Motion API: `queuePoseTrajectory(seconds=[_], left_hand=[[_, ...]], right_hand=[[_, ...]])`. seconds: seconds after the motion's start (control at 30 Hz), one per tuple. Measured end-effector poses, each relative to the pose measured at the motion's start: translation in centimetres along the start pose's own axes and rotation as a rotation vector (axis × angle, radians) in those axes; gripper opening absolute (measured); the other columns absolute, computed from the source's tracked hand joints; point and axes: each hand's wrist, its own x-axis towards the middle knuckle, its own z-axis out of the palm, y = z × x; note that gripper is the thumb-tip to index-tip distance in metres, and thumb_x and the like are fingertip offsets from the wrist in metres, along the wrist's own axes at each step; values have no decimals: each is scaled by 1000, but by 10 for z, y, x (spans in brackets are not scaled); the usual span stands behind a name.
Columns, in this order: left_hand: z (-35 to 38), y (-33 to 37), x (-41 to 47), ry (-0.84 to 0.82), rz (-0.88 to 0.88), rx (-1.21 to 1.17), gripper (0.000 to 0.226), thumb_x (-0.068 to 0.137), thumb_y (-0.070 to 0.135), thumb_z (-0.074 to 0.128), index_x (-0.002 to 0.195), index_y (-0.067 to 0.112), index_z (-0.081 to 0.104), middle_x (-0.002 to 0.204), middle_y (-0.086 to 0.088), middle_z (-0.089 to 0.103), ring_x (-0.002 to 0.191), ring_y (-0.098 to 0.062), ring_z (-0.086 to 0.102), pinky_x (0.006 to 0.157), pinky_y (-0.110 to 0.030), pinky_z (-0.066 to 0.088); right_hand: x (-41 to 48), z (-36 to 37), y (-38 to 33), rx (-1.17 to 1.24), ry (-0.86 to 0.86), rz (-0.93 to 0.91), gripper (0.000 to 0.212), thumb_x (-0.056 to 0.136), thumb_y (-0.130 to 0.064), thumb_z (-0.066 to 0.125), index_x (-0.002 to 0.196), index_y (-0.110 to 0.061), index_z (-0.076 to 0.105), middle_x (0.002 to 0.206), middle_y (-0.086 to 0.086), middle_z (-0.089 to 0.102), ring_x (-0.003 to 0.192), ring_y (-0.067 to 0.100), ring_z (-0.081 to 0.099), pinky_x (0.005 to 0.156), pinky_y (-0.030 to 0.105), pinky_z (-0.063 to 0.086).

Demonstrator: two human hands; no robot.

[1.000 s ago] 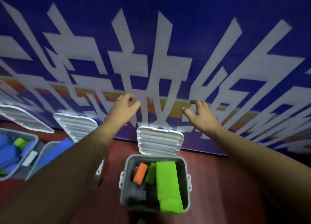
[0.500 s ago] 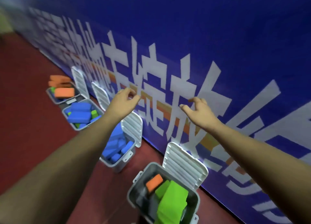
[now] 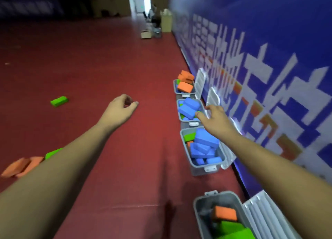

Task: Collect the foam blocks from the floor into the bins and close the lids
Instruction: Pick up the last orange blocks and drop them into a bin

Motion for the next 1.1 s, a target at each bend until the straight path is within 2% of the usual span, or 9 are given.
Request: queuePoseTrajectory(seconds=[0.1, 0.23, 0.4, 0.6, 0.7, 0.87, 0.97, 1.1], left_hand=[[-65, -80, -24, 97, -123, 33, 28, 94, 39, 58, 103, 13, 64, 104, -4, 66, 101, -21, 59, 85, -28, 40], [-147, -186, -62, 213, -283, 62, 26, 94, 37, 60, 100, 12, 65, 102, -8, 65, 101, -26, 58, 83, -31, 41], [-255, -301, -98, 338, -430, 96, 29, 95, 36, 59, 105, 10, 66, 107, -9, 64, 105, -26, 57, 88, -33, 41], [-357, -410, -122, 415, -542, 136, 33, 95, 40, 56, 111, 12, 64, 110, -6, 62, 105, -24, 57, 86, -32, 41], [-390, -456, -122, 430, -595, 146, 32, 95, 41, 55, 109, 14, 64, 110, -5, 62, 102, -21, 56, 84, -31, 40], [-417, -524, -90, 435, -650, 133, 32, 93, 43, 55, 109, 17, 64, 112, -4, 62, 101, -18, 56, 84, -31, 41], [-421, -570, -49, 392, -626, 187, 35, 93, 41, 57, 114, 14, 61, 115, -5, 60, 100, -20, 59, 88, -34, 46], [-429, -630, 15, 341, -611, 240, 39, 94, 43, 56, 120, 15, 58, 116, -2, 56, 101, -19, 58, 91, -36, 48]], right_hand=[[5, 58, -62, -6, -57, -85, 54, 91, -44, 64, 129, -7, 55, 134, 20, 49, 126, 32, 48, 107, 35, 33], [2, 143, -155, -15, -147, -207, 53, 92, -45, 63, 130, -9, 55, 132, 20, 49, 124, 30, 49, 104, 29, 32], [-12, 263, -286, -11, -290, -345, 55, 93, -48, 59, 133, -12, 52, 135, 14, 44, 120, 27, 53, 89, 22, 32], [-23, 380, -412, -8, -388, -471, 55, 93, -51, 57, 134, -14, 51, 137, 11, 42, 120, 27, 52, 94, 27, 36], [-23, 430, -458, -25, -445, -498, 56, 93, -51, 57, 134, -14, 51, 138, 11, 42, 122, 27, 51, 100, 30, 37], [5, 502, -508, -66, -510, -526, 54, 93, -51, 58, 132, -14, 52, 136, 10, 43, 122, 26, 52, 100, 29, 37], [39, 558, -534, -110, -542, -547, 54, 91, -54, 56, 130, -17, 52, 135, 9, 44, 122, 29, 53, 107, 37, 39], [90, 649, -578, -139, -596, -602, 55, 90, -57, 56, 129, -18, 52, 134, 9, 45, 123, 31, 52, 108, 46, 39]])
